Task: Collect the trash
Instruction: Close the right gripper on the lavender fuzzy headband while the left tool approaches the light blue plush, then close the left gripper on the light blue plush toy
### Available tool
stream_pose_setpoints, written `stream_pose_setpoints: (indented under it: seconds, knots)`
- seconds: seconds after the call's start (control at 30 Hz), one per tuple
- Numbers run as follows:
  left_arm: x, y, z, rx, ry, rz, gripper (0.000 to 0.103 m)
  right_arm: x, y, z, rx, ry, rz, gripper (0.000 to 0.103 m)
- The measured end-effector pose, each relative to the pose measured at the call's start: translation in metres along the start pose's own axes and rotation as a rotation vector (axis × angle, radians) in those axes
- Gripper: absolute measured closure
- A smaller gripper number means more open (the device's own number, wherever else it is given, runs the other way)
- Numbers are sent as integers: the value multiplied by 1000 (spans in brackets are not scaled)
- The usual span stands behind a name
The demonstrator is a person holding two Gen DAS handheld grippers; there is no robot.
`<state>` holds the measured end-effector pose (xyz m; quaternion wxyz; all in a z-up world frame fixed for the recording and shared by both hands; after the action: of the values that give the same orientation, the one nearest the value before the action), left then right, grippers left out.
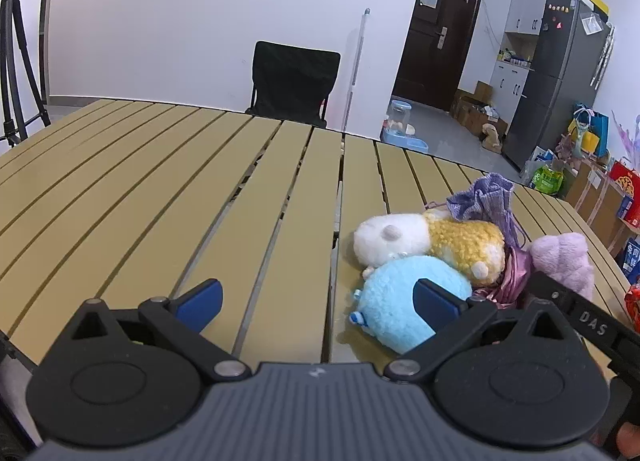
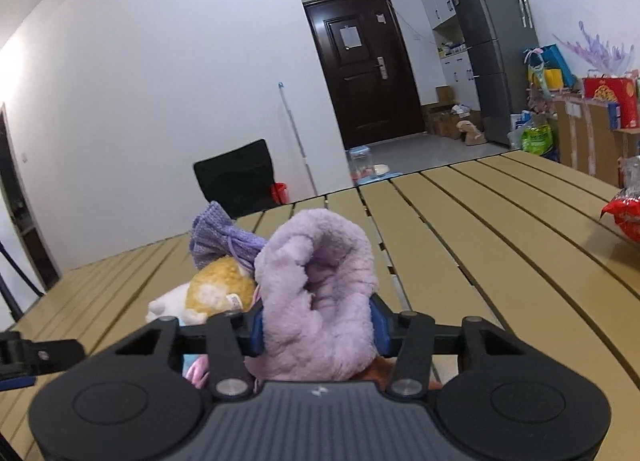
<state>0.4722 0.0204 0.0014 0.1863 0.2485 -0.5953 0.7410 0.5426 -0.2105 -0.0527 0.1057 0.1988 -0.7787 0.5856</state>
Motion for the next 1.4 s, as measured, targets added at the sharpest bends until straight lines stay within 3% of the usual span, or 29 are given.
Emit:
stream_pose_setpoints:
  seconds: [0.17,0.5,0.97,1.17,1.4]
  knots:
    - [-5,0,6,5,13,-8,0,13,-1,10,-7,5,40,77]
    - [-26,3,35,-8,76,-37,0,47,-7,43,-29,76,146,79]
    - [-73,10,44,60,99,-113,0,45,-8,66,4,125,118,79]
    - [-71,17,47,26,73,-84,1,39,-6,66,3,132,104,79]
    - [-64,20,51,-18,9,-51,23,41,-7,65,-2,122,106,79]
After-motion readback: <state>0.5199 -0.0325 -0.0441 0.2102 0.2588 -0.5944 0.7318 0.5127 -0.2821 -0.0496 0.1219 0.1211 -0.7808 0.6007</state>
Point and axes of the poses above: each gripper's, at about its wrist camera, not at the fingertips, and x roughly against the way its jaws point, z to its right, y to its underside, the point moved 2 cm from there along -x, roughly the way its jaws point, and after that the axes turned 1 degree about -z, right-handed, at the moved point
